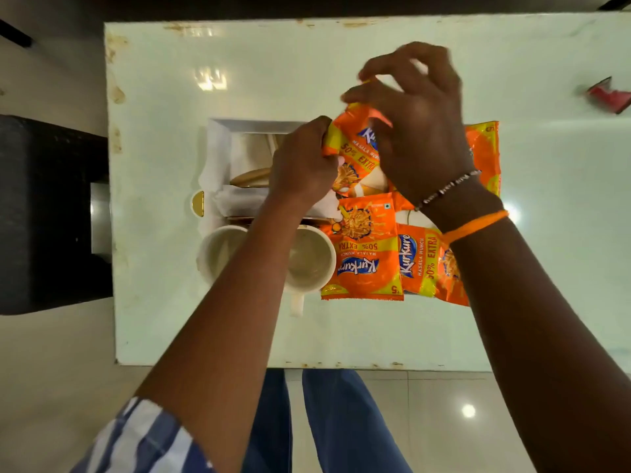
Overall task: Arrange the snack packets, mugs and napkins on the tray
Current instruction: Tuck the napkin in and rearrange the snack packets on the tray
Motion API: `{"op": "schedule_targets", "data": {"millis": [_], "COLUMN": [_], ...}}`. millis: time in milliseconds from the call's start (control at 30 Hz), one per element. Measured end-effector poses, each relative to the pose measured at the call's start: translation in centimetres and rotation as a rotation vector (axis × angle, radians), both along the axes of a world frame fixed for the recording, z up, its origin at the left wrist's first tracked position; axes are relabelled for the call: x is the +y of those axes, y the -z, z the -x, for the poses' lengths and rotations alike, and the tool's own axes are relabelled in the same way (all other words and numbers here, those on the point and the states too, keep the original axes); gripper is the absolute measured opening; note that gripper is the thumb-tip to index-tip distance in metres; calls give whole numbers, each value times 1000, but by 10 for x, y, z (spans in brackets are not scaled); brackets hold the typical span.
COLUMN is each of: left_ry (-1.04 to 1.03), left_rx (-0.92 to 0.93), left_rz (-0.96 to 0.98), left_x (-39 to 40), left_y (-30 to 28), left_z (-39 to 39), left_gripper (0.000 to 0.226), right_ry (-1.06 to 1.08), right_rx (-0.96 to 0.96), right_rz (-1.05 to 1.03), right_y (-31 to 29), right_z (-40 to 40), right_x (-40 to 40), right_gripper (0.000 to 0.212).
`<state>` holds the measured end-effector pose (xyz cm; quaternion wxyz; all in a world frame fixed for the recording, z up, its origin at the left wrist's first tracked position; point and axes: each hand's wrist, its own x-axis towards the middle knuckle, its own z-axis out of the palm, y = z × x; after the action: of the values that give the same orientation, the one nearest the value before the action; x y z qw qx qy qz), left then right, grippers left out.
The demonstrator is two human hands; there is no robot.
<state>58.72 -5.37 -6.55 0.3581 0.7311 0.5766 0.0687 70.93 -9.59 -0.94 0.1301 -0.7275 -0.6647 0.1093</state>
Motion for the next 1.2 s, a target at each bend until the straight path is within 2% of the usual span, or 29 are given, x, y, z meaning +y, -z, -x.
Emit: {"op": "schedule_targets", "data": {"millis": [100, 233, 333, 467, 633, 733, 900, 1100, 1200], "left_ry": [-153, -293, -293, -228, -117, 62, 314, 368, 388], "left_rx": [-70, -131, 10, 69, 46, 97, 308, 280, 272], "left_rz": [106, 248, 282, 143, -148, -214, -153, -234, -262], "left_x": [4, 13, 18, 12, -26, -68, -113, -112, -115], "left_y": [8, 9, 8, -6, -29, -34, -17, -10, -9], "left_z": [-5, -13, -17, -12, 2, 14, 41, 49, 52], "left_gripper": [31, 43, 53, 62, 39, 25, 33, 32, 29], "right_ry": [243, 335, 434, 496, 580, 639, 695, 634, 637], "right_rx": [143, 242, 375, 358, 361, 409, 424, 375, 359], "right_rz": [-141, -11, 99, 317, 479, 446, 324, 290, 279], "right_y": [6, 23, 36, 56, 73, 80, 82, 83, 77], "right_z": [-9, -10, 0, 18, 26, 25, 25, 20, 13], "right_x": [-26, -65, -82, -92, -86, -79, -86, -96, -97], "right_gripper": [34, 26, 20, 27, 46, 46, 40, 41, 34]}}
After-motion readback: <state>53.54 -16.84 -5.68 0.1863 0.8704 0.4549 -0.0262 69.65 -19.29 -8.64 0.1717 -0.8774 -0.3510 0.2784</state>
